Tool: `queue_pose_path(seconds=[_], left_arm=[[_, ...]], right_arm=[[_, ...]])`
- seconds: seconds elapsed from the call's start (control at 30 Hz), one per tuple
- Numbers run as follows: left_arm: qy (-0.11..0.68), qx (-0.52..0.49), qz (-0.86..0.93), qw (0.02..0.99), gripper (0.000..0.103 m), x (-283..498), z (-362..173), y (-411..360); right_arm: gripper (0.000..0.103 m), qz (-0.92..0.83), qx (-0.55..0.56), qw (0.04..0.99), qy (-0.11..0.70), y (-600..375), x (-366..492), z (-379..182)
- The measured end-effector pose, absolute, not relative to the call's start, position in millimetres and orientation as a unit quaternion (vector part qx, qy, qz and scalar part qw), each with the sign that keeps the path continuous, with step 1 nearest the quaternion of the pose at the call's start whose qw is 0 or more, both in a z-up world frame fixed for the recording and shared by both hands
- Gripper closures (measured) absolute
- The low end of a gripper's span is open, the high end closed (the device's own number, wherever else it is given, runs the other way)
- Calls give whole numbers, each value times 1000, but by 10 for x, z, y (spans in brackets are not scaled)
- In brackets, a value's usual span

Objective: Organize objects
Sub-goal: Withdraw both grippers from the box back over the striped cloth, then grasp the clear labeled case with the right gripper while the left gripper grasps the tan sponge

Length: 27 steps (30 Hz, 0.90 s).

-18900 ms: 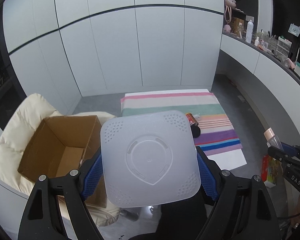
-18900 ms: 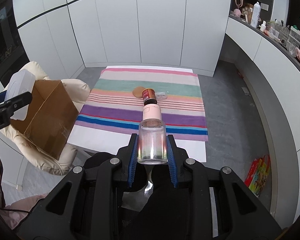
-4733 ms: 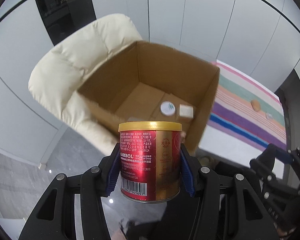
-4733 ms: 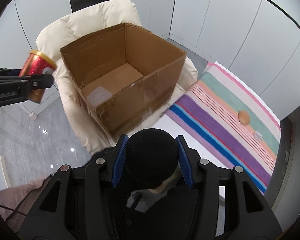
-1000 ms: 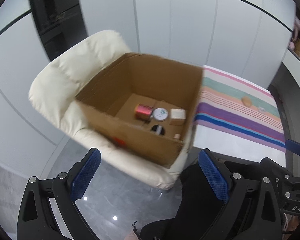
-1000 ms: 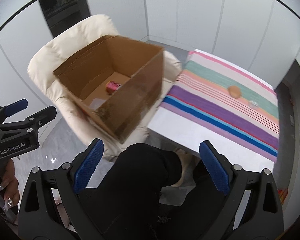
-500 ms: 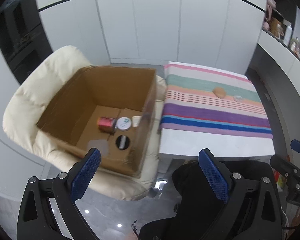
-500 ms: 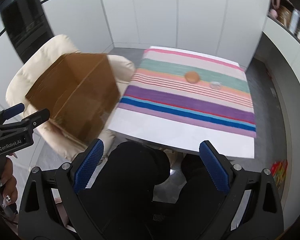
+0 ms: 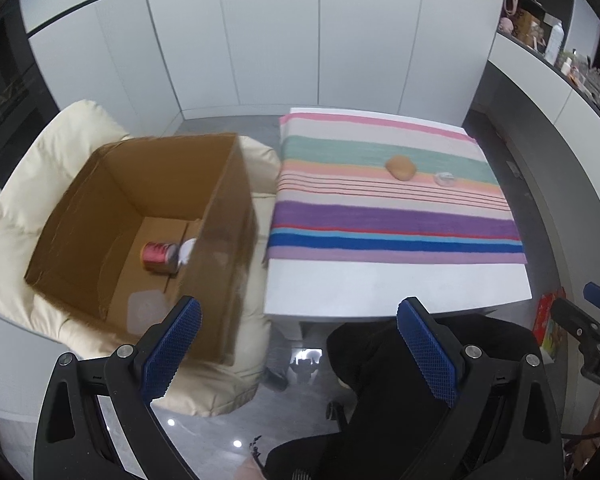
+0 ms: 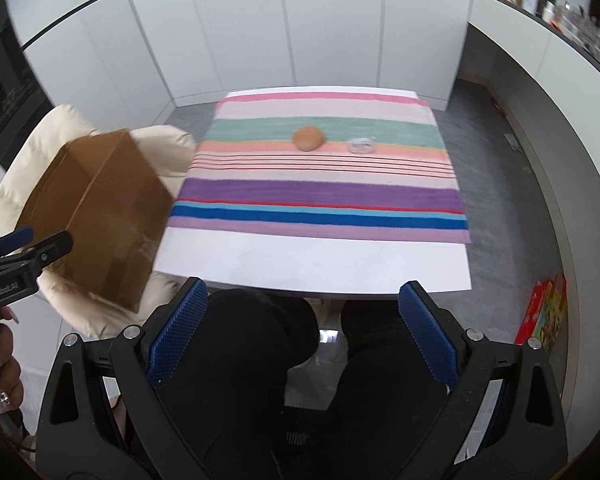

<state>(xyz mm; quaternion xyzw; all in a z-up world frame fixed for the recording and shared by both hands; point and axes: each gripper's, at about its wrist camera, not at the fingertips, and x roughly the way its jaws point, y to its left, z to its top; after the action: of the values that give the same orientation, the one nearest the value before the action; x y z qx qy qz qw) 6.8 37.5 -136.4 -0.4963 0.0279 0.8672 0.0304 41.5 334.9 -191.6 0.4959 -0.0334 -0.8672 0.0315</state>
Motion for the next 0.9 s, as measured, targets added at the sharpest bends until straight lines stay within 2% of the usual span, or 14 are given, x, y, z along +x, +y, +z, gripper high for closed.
queue_pose_path(seconds=[0.43,0.6,0.9], left_arm=[[63,-502,861,52,4,-874,-1622,1142],[64,-528,843,87,4,-1417,-1937,1566],[90,-550,829,54,4,-2560,-2946,2162]], right_arm=[[5,-864,501,1,-58,3987,-452,-2405],[5,-864,500,9,-62,4108,-997,-2698],[5,-861,503,13,-71,4276,-2161,-3523]])
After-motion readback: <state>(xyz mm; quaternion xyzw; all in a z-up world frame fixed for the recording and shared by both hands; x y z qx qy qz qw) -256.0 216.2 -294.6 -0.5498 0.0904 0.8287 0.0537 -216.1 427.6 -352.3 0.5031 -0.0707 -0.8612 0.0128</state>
